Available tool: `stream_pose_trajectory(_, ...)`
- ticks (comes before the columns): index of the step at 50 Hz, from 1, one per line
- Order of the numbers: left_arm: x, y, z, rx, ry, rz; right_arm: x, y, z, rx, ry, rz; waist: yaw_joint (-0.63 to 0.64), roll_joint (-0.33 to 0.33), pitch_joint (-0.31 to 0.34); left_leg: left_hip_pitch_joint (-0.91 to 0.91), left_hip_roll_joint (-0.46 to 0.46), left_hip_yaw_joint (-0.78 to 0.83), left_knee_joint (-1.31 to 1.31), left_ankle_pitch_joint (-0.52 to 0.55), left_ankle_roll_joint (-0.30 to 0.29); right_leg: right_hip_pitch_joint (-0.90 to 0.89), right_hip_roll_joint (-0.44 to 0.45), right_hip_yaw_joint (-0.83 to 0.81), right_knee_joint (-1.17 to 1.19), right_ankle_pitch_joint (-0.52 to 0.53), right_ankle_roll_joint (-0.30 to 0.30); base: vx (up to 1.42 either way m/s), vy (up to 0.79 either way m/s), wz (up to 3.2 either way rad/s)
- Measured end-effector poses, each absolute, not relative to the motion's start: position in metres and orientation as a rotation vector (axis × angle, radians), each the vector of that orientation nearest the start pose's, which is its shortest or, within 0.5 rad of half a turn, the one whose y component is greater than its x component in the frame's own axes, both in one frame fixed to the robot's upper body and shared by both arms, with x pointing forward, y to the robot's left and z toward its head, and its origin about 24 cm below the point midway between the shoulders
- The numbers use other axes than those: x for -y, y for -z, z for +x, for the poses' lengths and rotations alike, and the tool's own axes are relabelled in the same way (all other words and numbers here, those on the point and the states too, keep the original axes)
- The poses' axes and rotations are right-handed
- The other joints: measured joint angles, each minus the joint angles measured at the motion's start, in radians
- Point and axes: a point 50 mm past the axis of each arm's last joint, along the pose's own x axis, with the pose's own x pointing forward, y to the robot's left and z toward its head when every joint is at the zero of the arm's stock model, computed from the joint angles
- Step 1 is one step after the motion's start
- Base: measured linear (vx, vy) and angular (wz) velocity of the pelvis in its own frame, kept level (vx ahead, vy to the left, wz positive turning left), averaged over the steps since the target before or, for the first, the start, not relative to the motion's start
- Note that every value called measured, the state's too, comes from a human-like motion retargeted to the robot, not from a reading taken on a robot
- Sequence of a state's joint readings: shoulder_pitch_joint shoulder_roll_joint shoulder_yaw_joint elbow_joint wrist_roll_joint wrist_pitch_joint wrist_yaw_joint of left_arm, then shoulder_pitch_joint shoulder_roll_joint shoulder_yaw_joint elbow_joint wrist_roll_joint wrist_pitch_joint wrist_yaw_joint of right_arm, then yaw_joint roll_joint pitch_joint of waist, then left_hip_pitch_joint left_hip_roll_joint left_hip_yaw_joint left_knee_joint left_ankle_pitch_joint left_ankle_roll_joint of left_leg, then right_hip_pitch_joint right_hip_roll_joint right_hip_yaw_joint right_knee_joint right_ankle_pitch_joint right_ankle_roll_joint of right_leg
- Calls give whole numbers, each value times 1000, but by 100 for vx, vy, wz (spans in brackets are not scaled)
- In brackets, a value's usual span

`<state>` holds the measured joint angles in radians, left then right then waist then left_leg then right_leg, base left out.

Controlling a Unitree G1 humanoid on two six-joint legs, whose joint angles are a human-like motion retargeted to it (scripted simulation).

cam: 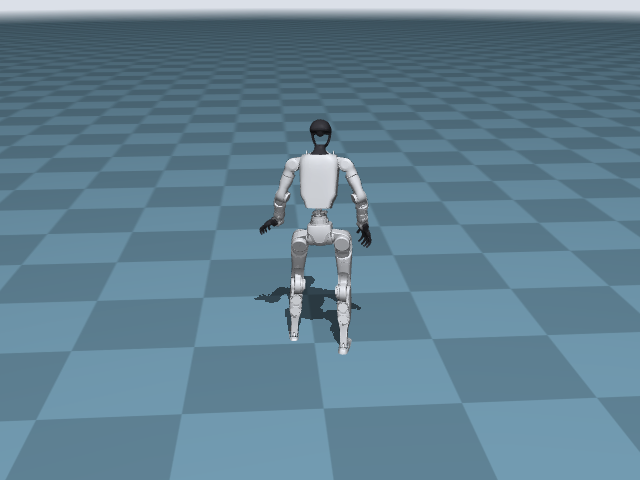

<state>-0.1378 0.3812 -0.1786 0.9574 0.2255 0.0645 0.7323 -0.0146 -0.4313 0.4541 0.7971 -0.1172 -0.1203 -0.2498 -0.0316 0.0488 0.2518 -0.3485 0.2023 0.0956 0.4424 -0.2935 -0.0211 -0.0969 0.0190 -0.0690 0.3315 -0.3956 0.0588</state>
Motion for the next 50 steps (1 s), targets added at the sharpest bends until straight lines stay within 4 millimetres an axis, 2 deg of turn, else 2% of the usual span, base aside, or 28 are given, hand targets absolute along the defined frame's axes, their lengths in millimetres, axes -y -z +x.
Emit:
stream_pose_trajectory(5, -287, 59, 213, -491, -655, 942, 231, 110, 167, -688, -82, -713, 1, -20, -6, 11, -31, 16, -14, -22, 26, -35, -33, 16, 71, -8, 15, 12, 13, -5)
stream_pose_trajectory(11, -279, 21, 246, -278, -707, 935, 227, 114, 164, -718, -40, -663, -30, -50, -1, 33, -82, 30, -72, -26, 46, -152, -100, 17, 262, 7, 40, 11, 13, 3)
stream_pose_trajectory(15, -270, -3, 267, -156, -709, 942, 223, 116, 166, -728, -22, -645, -64, -56, 2, 40, -98, 28, -119, -16, 52, -247, -137, 23, 317, -18, 32, 10, 10, 7)
stream_pose_trajectory(23, -239, -32, 302, -4, -609, 1007, 221, 122, 162, -781, -7, -649, -125, -48, -1, 44, -109, -6, -195, 4, 47, -369, -149, 104, 219, 63, 62, 9, 4, 15)
stream_pose_trajectory(30, -204, -38, 324, 67, -433, 1117, 215, 126, 159, -808, -38, -650, -152, -45, -9, 57, -114, -41, -228, 13, 42, -407, -144, 172, 166, 137, 92, 8, -5, 19)
stream_pose_trajectory(37, -177, -37, 336, 109, -283, 1228, 215, 128, 158, -819, -66, -681, -168, -51, -12, 81, -112, -69, -240, 14, 32, -397, -135, 207, 151, 164, 108, 7, -12, 17)
stream_pose_trajectory(43, -167, -33, 340, 99, -233, 1266, 216, 129, 159, -828, -87, -712, -173, -54, -10, 95, -97, -88, -229, 6, 15, -372, -122, 208, 145, 122, 98, 6, -19, 13)
stream_pose_trajectory(50, -167, -26, 339, 43, -265, 1221, 218, 129, 161, -833, -100, -746, -168, -50, -3, 96, -62, -115, -187, -5, -15, -338, -97, 175, 143, 23, 59, 5, -23, 12)
